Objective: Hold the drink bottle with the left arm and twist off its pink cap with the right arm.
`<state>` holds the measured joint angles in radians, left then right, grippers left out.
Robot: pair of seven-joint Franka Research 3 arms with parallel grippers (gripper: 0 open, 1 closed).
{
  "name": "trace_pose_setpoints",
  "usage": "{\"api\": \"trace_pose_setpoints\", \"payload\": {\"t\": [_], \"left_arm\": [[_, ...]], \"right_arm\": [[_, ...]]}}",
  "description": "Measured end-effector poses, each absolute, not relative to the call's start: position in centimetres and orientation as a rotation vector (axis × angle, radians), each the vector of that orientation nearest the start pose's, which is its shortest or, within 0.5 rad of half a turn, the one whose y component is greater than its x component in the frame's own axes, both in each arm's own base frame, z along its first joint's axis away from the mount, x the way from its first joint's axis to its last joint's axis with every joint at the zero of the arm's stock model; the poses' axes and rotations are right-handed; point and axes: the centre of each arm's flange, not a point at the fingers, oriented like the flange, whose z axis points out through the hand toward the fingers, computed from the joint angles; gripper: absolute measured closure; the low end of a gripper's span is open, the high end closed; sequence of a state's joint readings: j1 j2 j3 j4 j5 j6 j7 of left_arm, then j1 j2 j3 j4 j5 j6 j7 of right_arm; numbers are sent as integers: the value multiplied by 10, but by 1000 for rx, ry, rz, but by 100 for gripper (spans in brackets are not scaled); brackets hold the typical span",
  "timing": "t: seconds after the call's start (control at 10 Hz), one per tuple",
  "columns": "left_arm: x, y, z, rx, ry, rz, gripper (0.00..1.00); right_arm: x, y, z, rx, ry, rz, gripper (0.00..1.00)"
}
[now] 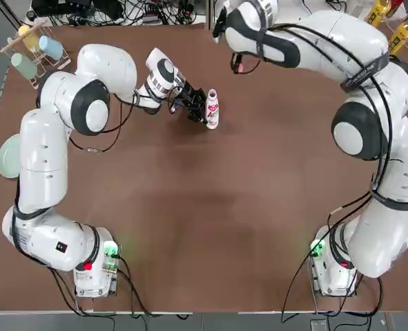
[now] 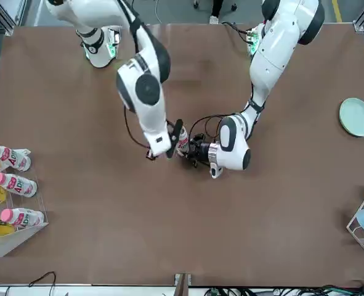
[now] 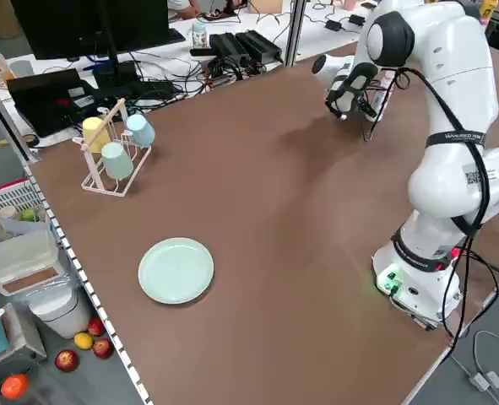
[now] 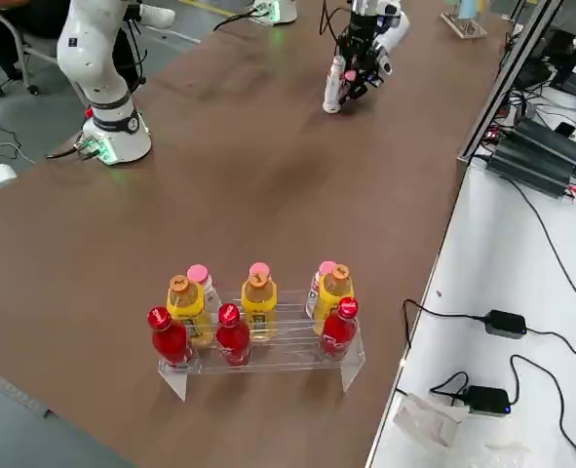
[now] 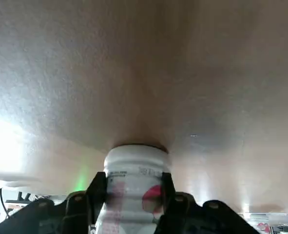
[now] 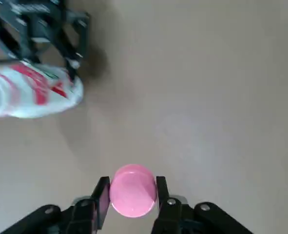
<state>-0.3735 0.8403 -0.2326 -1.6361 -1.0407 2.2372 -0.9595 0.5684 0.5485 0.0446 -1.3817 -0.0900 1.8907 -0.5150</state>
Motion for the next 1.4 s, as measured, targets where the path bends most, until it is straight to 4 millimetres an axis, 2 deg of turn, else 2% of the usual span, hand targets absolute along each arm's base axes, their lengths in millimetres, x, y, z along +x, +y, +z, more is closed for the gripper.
{"api": "trace_pose_setpoints", "payload": {"t": [0.2,0.4,0.6,0.8,0.9,1.1,1.3,1.4], "left_arm": [[544,-390,132,-2729,-1873,1412,46],[544,-389,132,-2732,-1865,1409,44],[543,-385,127,-2726,-1855,1396,40],[540,-380,122,-2713,-1847,1396,32],[539,-380,121,-2714,-1833,1394,28],[538,-379,120,-2719,-1811,1390,19],[538,-376,119,-2707,-1793,1407,15],[541,-368,119,-2689,-1777,1396,10]], "right_arm": [[613,348,380,-2772,-1713,85,57],[637,310,368,-2820,-1702,32,57],[657,270,334,-2804,-1726,-13,57],[681,219,300,-2781,-1752,-23,57],[685,204,288,-2780,-1746,-7,57],[678,198,259,-2765,-1747,19,57],[655,204,220,-2726,-1758,37,57],[645,212,209,-2705,-1742,50,57]]}}
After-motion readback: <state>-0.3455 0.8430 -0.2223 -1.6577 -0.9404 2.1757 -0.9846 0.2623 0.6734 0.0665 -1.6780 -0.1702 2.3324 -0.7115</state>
